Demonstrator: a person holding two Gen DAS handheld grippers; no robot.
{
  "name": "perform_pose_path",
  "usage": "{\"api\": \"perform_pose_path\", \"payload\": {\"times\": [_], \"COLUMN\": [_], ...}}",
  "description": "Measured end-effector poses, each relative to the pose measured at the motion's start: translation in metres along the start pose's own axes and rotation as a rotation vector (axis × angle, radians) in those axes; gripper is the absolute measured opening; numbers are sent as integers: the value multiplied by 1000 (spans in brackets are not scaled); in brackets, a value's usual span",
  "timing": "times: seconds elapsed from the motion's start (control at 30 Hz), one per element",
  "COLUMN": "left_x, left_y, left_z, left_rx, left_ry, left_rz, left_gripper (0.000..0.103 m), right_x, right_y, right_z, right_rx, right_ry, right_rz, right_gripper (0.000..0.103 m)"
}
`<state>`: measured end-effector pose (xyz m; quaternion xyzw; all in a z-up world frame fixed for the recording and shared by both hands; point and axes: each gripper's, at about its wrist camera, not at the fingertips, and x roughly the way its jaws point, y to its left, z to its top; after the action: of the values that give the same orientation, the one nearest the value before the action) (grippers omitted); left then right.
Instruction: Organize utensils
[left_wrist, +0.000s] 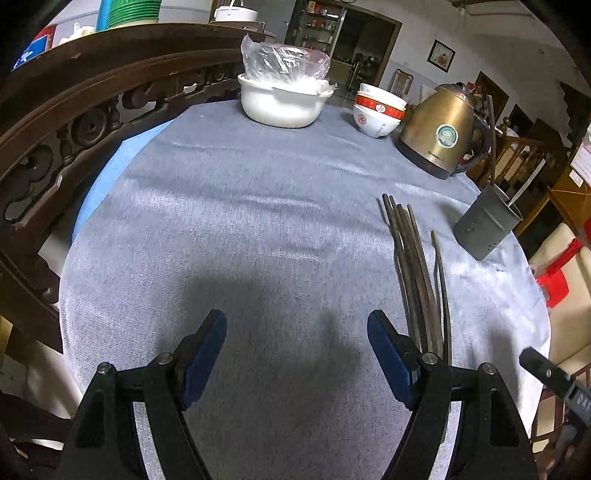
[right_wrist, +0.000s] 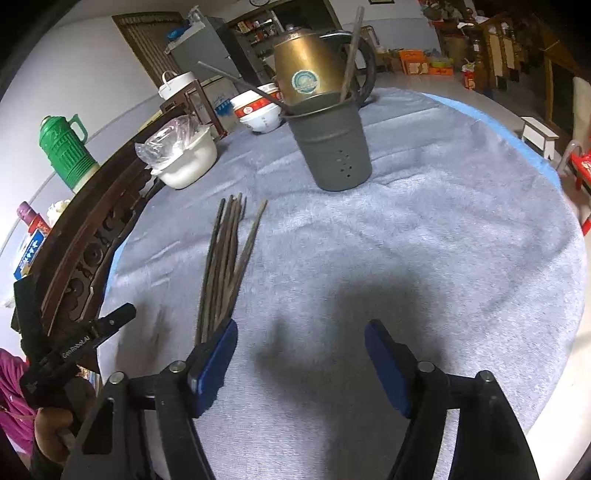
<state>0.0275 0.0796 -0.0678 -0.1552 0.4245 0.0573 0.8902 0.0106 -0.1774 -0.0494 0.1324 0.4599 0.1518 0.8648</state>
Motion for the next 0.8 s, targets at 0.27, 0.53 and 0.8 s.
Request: {"api": "perform_pose_path", "payload": {"times": [0.27,0.53,0.8], "left_x": [-1,2,12], "left_y": [-2,8,-3], "left_z": [-2,0,8], "left_rx": [15,-23,-8], "left_ry": [20,33,61], "left_rz": [-10,-10,-29], "left_gripper": [79,79,79], "right_x": [50,114,130], "right_y": [20,37,40], "right_z": [52,80,80], "right_rx": [60,106,82], "right_ry": [127,264,308], "right_rz": [103,82,59], "right_gripper": [40,21,6]}}
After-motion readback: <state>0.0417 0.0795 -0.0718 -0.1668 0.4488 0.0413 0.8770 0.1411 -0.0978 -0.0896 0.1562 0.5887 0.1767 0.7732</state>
